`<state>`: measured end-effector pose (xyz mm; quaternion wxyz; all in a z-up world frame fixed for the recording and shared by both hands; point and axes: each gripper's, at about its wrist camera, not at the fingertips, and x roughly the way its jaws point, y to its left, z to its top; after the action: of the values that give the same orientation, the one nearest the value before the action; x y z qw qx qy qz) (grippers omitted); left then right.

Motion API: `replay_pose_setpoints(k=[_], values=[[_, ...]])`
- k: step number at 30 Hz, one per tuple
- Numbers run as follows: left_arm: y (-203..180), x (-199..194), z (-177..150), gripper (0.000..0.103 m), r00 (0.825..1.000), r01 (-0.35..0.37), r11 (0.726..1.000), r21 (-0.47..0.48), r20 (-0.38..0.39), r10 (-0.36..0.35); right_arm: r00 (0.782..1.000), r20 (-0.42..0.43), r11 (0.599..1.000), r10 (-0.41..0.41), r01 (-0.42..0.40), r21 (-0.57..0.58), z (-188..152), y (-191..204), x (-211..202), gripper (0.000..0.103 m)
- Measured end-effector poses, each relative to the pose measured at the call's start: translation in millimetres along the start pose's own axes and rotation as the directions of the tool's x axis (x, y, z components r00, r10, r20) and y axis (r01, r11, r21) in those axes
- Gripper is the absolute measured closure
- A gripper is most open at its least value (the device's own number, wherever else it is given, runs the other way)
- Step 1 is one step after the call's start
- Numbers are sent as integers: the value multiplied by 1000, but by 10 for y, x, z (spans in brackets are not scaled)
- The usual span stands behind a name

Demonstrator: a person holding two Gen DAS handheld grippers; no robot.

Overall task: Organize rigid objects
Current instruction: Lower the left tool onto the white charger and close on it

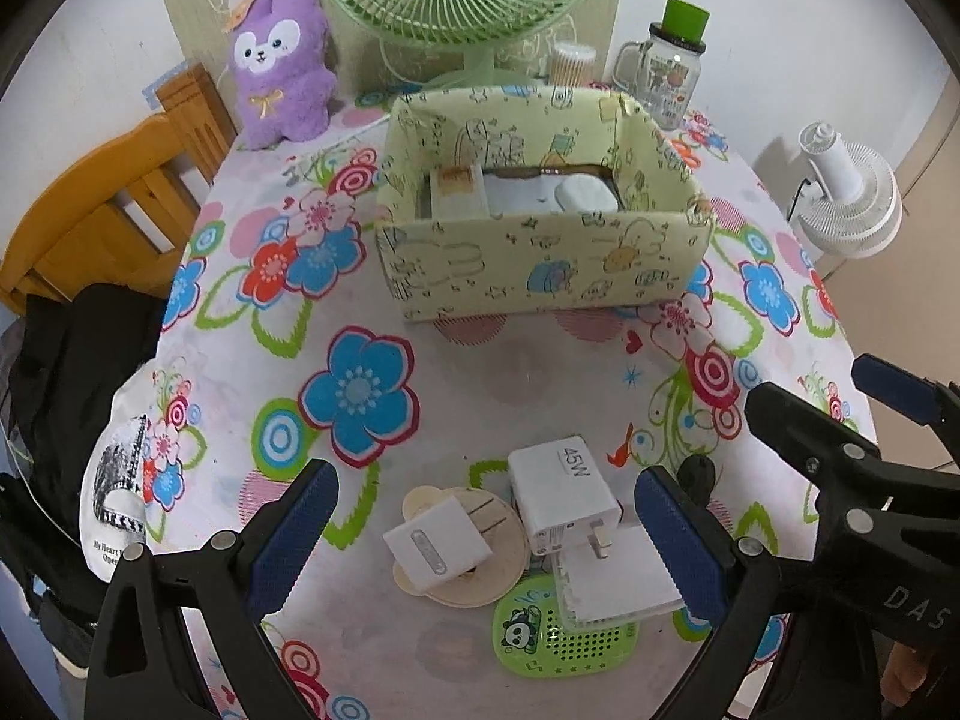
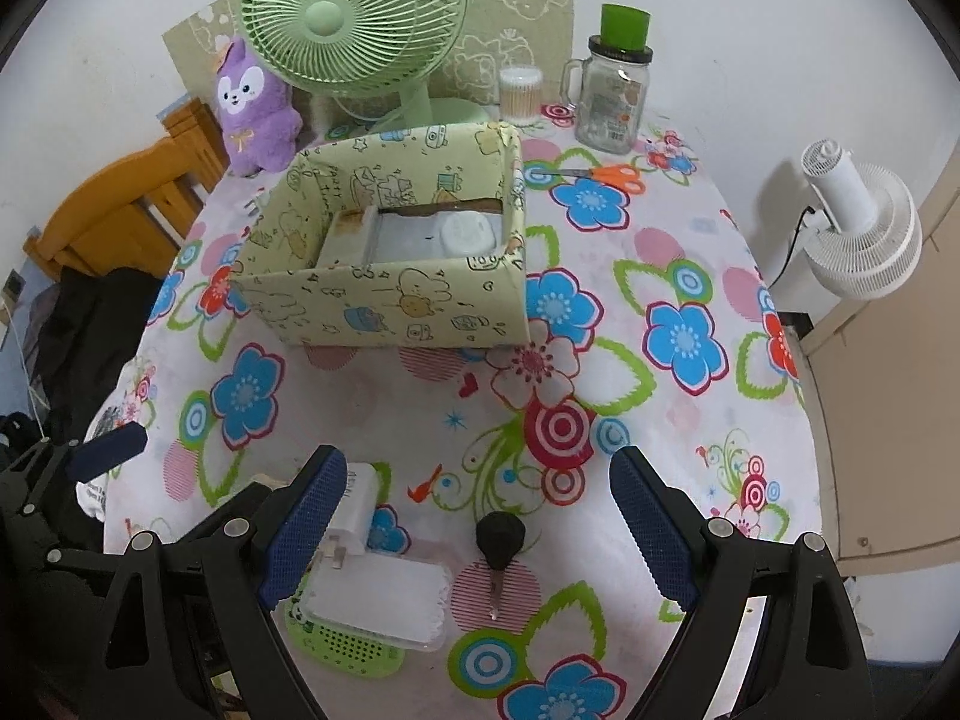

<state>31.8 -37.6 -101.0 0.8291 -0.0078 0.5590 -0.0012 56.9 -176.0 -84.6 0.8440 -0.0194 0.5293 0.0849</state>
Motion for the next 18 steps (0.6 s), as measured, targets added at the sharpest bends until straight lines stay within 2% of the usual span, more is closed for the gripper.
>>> replay_pose_setpoints(k=[12, 18], values=[[-138, 306, -93, 3, 998, 6, 1000, -1, -60, -6, 999, -45, 1000, -20, 21, 15, -152, -122, 240, 12], [-227, 439, -110, 3, 998, -10, 1000, 5, -65, 11, 997, -72, 999, -34, 36, 31, -204, -224, 370, 12]])
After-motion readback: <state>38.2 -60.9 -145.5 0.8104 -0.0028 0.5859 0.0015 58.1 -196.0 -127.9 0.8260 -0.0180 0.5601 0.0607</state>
